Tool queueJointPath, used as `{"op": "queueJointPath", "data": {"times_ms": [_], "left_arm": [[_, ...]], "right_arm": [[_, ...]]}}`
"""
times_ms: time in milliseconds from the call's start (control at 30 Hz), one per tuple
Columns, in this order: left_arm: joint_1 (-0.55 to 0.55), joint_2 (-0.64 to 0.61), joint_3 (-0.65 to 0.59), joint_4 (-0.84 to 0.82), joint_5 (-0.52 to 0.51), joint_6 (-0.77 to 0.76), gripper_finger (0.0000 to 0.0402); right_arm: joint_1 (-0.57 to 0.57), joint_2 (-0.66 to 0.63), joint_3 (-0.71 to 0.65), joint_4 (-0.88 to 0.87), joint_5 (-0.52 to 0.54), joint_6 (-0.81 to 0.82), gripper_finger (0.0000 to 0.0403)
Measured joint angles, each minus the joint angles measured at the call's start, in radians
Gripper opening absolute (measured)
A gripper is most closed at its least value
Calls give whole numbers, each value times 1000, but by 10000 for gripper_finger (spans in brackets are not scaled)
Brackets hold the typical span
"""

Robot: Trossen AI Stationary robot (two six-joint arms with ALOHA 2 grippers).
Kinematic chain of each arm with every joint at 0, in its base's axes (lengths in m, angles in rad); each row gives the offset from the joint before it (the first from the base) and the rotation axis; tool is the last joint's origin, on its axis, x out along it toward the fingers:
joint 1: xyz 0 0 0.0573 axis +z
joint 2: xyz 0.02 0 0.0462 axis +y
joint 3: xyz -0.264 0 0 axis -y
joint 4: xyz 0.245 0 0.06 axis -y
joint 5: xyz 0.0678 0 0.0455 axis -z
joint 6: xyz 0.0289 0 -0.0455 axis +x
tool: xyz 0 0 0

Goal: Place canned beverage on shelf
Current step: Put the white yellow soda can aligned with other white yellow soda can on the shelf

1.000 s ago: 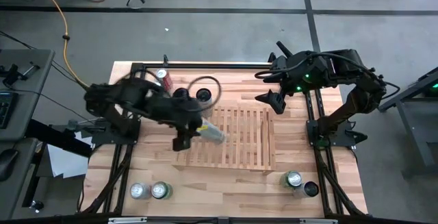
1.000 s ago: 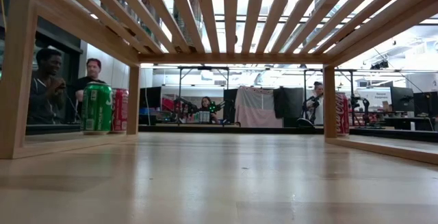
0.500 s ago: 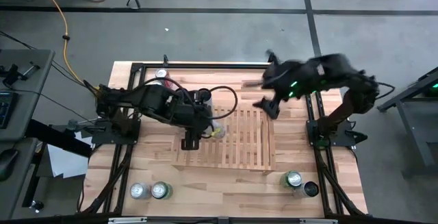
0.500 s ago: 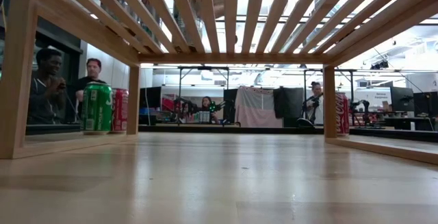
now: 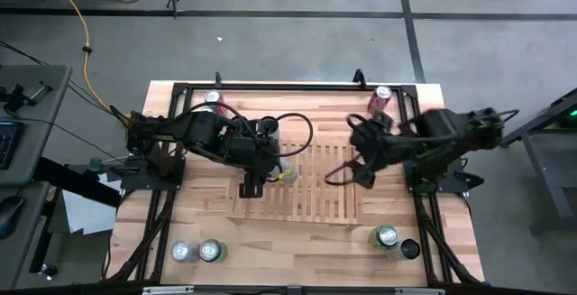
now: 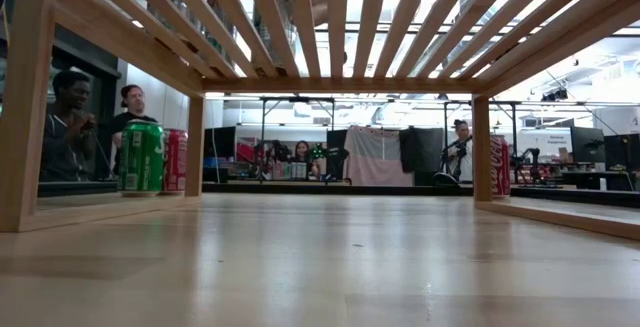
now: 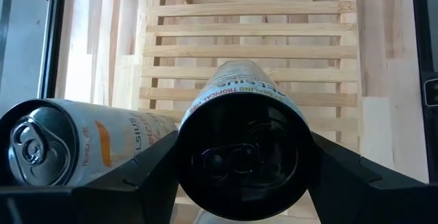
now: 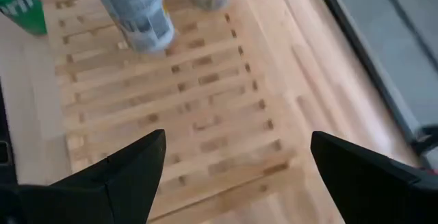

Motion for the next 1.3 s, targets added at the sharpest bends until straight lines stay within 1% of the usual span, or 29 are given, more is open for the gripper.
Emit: {"op": "queueJointPath", "data": {"times_ms": [100,167,233,300,333,367,433,500,700,800,867,1000,1167,1300], "left_arm": [[0,0,0,12,7,-8,244],[0,0,0,41,19,-8,244],[4,0,0,75,30,-8,244],[13,0,0,106,41,-8,244],[17,0,0,116,43,-11,244],[21,0,0,121,43,-17,244],[29,0,0,119,39,-27,244],[34,0,0,118,38,-40,244],[33,2,0,123,39,-50,245],[33,2,0,126,37,-64,245],[33,2,0,126,33,-69,245],[33,2,0,126,31,-71,245],[33,2,0,126,18,-80,245],[33,2,0,126,8,-80,245]], "right_arm": [[31,-157,-289,240,-7,90,350],[40,-249,-461,486,-8,108,350],[42,-305,-603,737,0,99,350],[42,-320,-709,973,9,55,350],[42,-317,-747,1063,11,23,350],[42,-308,-774,1141,20,-18,350],[42,-270,-798,1231,40,-102,350],[40,-219,-790,1255,61,-179,350],[32,-78,-677,1261,92,-375,350],[25,-21,-619,1259,124,-441,350],[16,8,-584,1261,123,-474,350],[-8,63,-538,1258,108,-487,350],[-25,88,-513,1259,94,-459,349],[-36,89,-513,1253,79,-412,327]]}}
